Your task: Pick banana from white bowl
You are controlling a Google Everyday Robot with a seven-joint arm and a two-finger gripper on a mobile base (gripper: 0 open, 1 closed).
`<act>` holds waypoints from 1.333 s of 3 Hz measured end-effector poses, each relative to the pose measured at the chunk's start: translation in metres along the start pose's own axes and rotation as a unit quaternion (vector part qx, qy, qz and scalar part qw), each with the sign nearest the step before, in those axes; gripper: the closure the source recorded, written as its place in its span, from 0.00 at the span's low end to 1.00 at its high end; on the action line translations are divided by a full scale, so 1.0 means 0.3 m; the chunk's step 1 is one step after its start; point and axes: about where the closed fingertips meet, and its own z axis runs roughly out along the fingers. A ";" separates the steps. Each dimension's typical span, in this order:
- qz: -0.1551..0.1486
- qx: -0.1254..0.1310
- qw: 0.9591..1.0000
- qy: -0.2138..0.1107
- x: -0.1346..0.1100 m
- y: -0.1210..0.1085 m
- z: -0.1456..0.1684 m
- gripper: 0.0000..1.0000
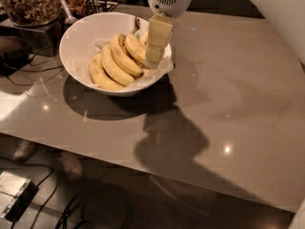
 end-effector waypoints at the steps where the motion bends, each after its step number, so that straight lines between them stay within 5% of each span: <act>1: -0.013 -0.017 1.000 -0.009 -0.066 0.011 0.020 0.15; 4: 0.022 -0.043 0.999 -0.024 -0.130 -0.048 0.072 0.30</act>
Offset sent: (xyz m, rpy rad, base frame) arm -0.0050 0.0193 -0.0182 -0.0073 0.1748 0.0191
